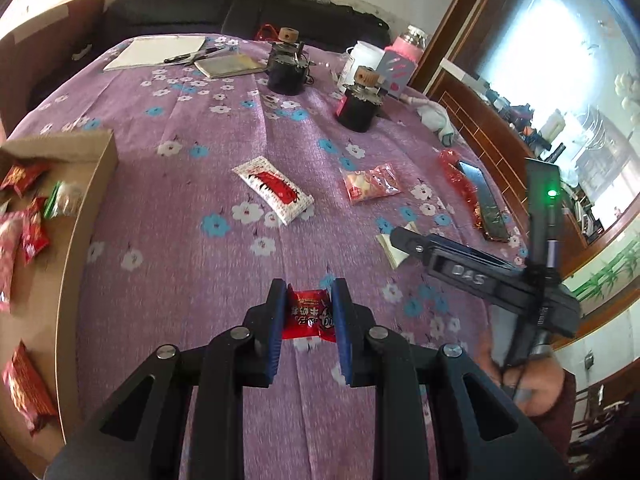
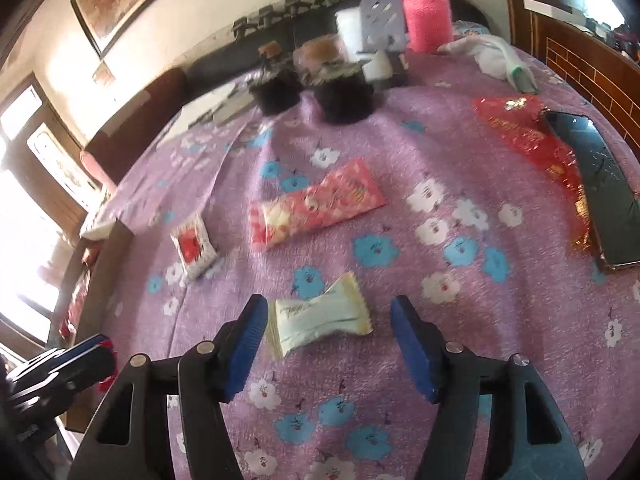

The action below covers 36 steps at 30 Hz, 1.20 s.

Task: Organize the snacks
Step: 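Grasp small red candy with left tool while right tool grasps cream-colored candy, then carry both candies into the cardboard box and open both tools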

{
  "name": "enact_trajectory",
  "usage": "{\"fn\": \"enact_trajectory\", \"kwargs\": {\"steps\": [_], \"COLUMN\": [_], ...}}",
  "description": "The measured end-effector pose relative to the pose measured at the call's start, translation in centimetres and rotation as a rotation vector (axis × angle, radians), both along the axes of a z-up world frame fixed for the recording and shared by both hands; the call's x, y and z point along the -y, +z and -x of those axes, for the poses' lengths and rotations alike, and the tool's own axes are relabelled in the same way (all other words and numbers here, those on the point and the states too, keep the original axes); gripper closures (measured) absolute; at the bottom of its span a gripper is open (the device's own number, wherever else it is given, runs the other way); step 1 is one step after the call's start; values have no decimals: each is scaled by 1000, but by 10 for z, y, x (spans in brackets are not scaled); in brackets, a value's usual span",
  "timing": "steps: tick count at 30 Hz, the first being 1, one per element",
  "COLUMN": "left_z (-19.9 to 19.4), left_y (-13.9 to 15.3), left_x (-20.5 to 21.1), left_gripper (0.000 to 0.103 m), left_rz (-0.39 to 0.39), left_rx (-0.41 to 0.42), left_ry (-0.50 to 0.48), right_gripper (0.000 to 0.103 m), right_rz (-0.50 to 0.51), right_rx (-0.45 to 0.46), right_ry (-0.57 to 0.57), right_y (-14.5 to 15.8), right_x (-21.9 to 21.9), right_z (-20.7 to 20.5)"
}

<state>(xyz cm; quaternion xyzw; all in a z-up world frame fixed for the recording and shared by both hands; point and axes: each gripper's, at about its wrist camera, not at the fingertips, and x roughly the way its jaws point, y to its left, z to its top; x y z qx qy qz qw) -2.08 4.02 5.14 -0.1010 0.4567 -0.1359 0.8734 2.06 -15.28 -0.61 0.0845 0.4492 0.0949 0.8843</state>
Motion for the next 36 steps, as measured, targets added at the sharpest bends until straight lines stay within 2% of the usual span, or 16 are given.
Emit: {"fn": "enact_trajectory", "kwargs": {"steps": [3,4,5,7,8,9,11,14,17,19,23,25,27,29,30,36], "left_z": [10,14,18,27,30,34,43,55,65,70,82,88,94,98,100,99], "left_y": [1,1,1,2,4,5,9,15,17,17,18,19,20,20,19,13], "left_x": [-8,-11,-17,-28,-33,-40,-53,-71,-85,-92,-109,-120,-135,-148,-154,-184], "left_gripper": [83,83,83,83,83,83,83,83,83,83,83,83,83,83,83,83], "left_rz": [19,26,39,69,80,91,106,121,144,159,175,179,180,187,193,253], "left_rx": [2,4,5,10,14,20,32,60,80,81,89,96,102,103,102,91], "left_ry": [14,20,29,45,51,60,74,92,97,95,112,130,158,185,196,245], "right_gripper": [35,41,51,52,51,50,39,37,37,37,38,39,43,68,76,81], "right_rz": [55,77,92,93,97,104,76,-90,-119,-24,285,358,376,302,287,229], "right_rx": [29,55,74,112,128,153,138,20,-6,41,83,74,71,24,15,-4], "right_ry": [45,82,127,284,314,309,228,49,43,105,251,294,305,294,282,222], "right_y": [-2,-2,-2,0,3,7,11,7,6,12,8,-1,-5,-4,-3,0], "right_x": [-15,-24,-31,-49,-53,-55,-45,-13,-13,-35,-90,-105,-110,-106,-105,-91], "right_z": [2,4,7,17,21,26,26,22,25,25,10,5,4,1,2,22]}}
